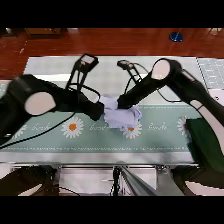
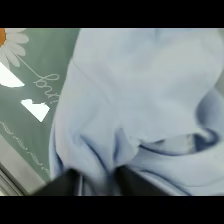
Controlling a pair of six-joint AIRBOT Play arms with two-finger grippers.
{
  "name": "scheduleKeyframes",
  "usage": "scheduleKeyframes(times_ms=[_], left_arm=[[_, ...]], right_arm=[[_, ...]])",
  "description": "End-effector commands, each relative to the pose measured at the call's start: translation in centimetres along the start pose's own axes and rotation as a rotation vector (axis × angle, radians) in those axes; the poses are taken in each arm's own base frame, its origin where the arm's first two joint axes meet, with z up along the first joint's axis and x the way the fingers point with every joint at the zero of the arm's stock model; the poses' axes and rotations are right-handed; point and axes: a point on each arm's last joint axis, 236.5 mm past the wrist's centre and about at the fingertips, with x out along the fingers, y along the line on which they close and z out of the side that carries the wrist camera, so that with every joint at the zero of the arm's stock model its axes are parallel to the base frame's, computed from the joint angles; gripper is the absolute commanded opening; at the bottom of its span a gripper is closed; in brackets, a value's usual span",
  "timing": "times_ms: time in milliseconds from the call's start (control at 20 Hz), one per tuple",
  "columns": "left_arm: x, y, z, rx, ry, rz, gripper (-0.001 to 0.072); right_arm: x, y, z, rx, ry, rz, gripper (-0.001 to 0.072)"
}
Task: Fold the shirts.
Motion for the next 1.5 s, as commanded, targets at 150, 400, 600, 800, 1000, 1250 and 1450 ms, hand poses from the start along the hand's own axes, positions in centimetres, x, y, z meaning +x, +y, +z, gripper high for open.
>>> scheduleKeyframes(times_ms=[150,400,600,800,1000,1250,1450], left_arm=[[3.0,3.0,-2.3,0.037,0.082,0.030,0.0720],[2.1,10.4,-4.2,-0.091,0.149,0.081,0.0720],[3.1,11.0,-0.8,-0.384,-0.029,-0.198,0.0720],[7.2,11.7,-1.0,-0.581,0.031,-0.336,0.0720],[12.1,11.5,-2.7,-0.636,0.134,-0.351,0.0720],[14.8,12.6,-2.0,-0.663,0.153,-0.347,0.0720],[16.1,13.6,-0.3,-0.710,0.154,-0.345,0.0530]], right_arm=[[-3.9,1.4,-0.9,-0.140,0.021,0.004,0.0470],[-16.6,-12.1,-3.5,0.038,-0.109,-0.435,0.0525],[-17.3,-17.2,-5.3,0.366,-0.278,-0.234,0.0576],[-13.7,-18.7,-8.9,0.529,-0.281,-0.077,0.0578],[-9.1,-17.9,-11.3,0.587,-0.227,-0.001,0.0578],[-6.2,-17.6,-11.5,0.676,-0.271,0.063,0.0578],[-5.0,-17.2,-11.8,0.710,-0.242,0.113,0.0577]])
